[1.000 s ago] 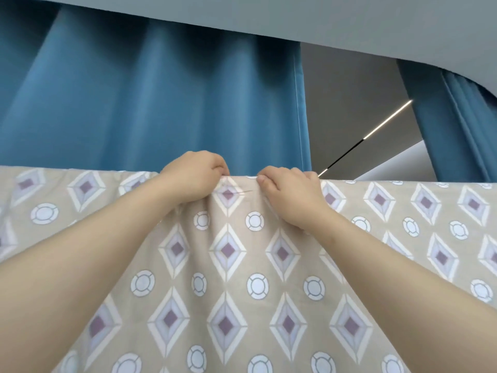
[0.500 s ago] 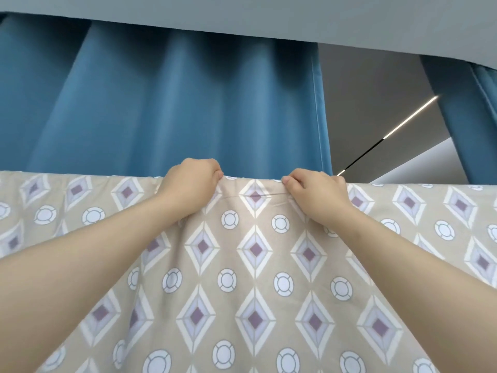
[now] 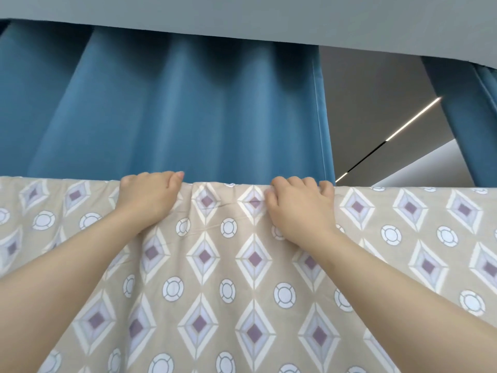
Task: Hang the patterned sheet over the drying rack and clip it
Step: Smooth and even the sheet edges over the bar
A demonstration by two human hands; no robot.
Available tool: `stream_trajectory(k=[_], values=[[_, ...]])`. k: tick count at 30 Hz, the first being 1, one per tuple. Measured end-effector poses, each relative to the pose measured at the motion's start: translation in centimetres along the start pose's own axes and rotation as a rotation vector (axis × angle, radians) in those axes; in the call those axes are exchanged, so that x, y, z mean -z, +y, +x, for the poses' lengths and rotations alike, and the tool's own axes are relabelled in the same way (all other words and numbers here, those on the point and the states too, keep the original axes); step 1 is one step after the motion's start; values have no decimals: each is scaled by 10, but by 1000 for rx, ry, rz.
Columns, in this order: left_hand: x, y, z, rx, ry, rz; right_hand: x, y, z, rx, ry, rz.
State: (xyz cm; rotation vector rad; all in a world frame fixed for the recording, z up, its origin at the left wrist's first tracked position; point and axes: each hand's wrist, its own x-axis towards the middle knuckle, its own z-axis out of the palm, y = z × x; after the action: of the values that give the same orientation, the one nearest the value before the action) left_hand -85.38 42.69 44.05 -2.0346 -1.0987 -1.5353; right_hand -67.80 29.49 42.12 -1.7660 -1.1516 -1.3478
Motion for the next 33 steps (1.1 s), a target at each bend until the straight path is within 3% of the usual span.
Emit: stream_trajectory(k=[7,15,21,26,33], values=[[6,-19,8,-66,23,-285,-16,-71,20,124,-4,123],[-1,-53,18,-229,-58,-137,-27,-85,20,-36,67,61],[-6,-72,9,-242,215,46,-28,-92,19,-123,82,57],[0,-56,20,-194,-9,-112,-28,-89,18,-168,78,-17],[-2,-74,12,-172,61,-106,-28,-86,15,-148,54,-41]])
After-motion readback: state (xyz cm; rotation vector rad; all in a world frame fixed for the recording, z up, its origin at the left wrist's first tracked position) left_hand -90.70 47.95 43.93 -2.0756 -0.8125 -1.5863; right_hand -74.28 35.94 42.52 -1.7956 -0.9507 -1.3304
